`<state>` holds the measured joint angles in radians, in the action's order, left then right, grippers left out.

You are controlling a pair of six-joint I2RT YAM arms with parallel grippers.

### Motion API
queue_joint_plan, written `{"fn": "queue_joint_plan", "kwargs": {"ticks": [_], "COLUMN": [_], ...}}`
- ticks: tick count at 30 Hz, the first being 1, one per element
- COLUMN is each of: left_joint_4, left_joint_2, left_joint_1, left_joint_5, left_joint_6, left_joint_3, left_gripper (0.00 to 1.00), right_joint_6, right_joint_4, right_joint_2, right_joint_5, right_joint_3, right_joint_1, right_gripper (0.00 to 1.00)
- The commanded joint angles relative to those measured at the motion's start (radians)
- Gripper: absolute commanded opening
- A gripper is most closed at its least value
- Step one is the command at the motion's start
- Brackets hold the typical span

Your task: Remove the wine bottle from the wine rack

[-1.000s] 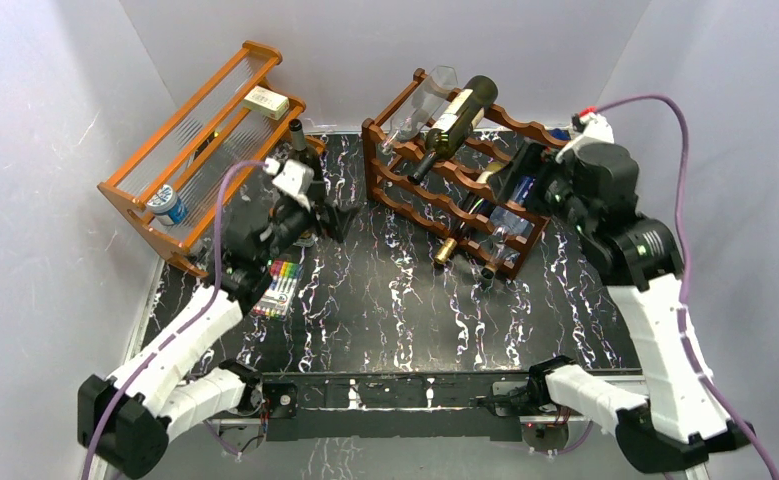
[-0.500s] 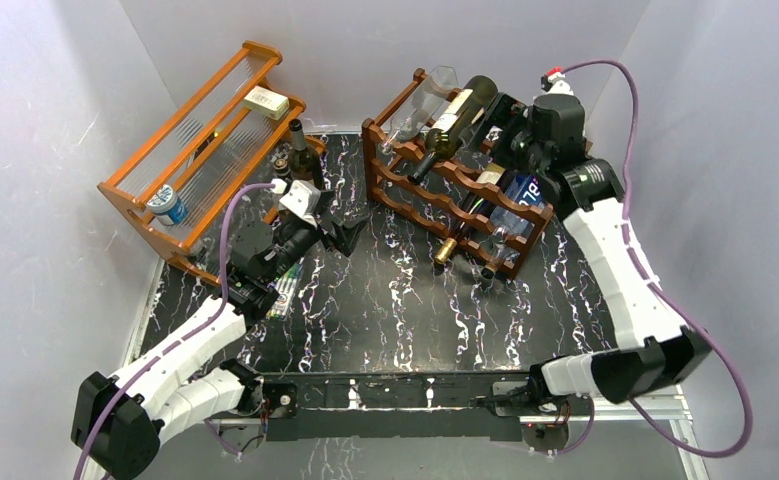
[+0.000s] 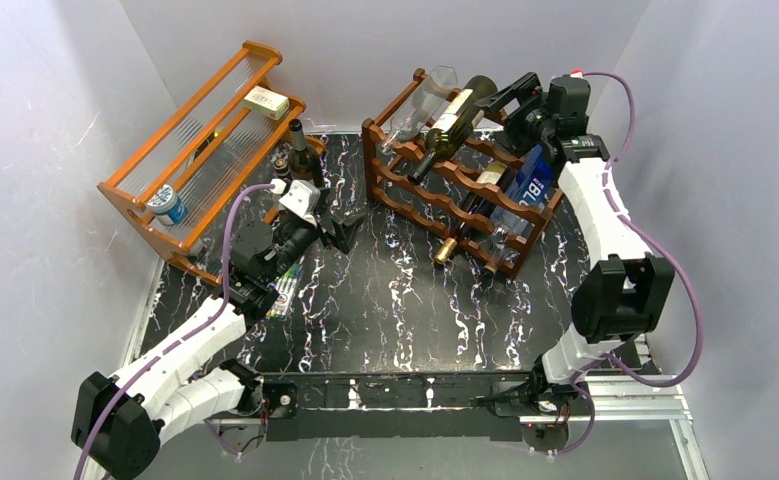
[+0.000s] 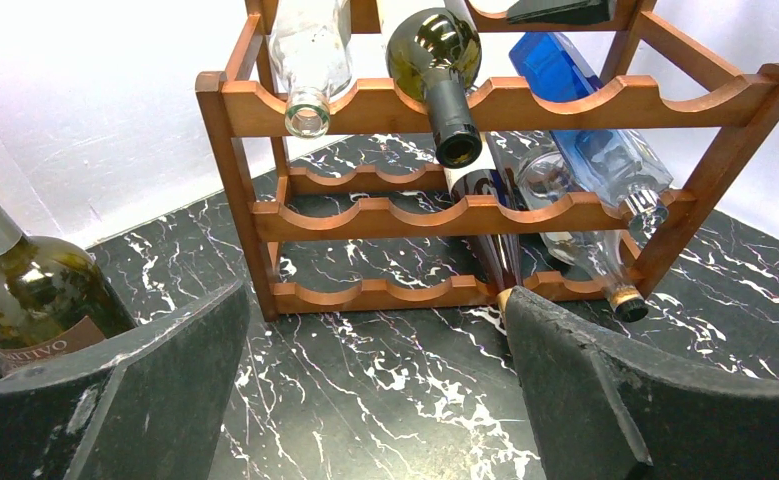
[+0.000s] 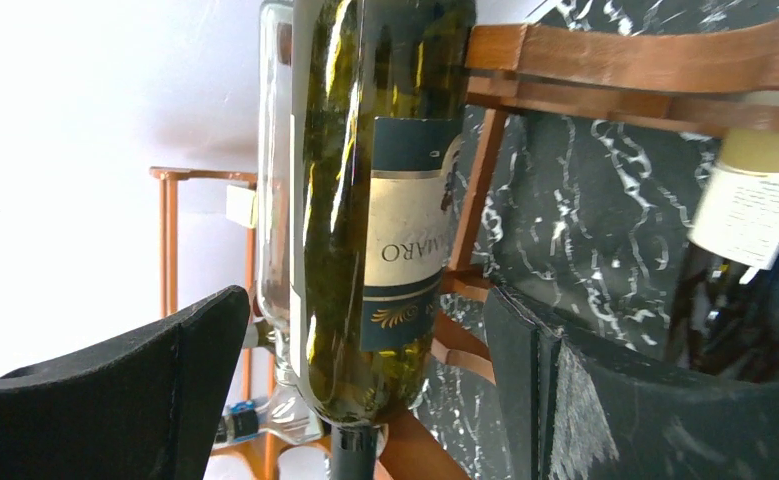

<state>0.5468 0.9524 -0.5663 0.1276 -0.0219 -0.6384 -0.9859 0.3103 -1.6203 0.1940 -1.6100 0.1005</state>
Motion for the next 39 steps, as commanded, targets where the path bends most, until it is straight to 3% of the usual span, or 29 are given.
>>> {"fn": "queue_joint_plan", "kwargs": {"ticks": [1,21,30,39], "left_joint_4": [0.055,0.05,0.047,0.046], "left_joint_2": [-0.003,0.017,0.028,0.036], "left_joint_1": [-0.003,-0.003,-0.003,-0.004], "left_joint_5": [0.012,0.023,0.025,0.028], "left_joint_6": [0.007,0.008,0.01,0.01], "left_joint_3": [-0.026,-0.032,-0.034,-0.035], "left_gripper": [0.98,0.98,0.98,0.98], "right_joint_6": [-0.088,-0.105,-0.128,-0.256], "right_joint_4": [-0.162,-0.222,-0.343,-0.622], "right_joint_2": [-0.024,-0.211,-0.155,0.029], "right_joint_5": [0.106,0.114,0.118,0.122], "right_joint_3": [-0.003,-0.027,0.018,0.156], "right_joint_1": [0.011,0.077,0.077,0.056], "right_gripper": [0.98,0.97,0.68,0.53]}}
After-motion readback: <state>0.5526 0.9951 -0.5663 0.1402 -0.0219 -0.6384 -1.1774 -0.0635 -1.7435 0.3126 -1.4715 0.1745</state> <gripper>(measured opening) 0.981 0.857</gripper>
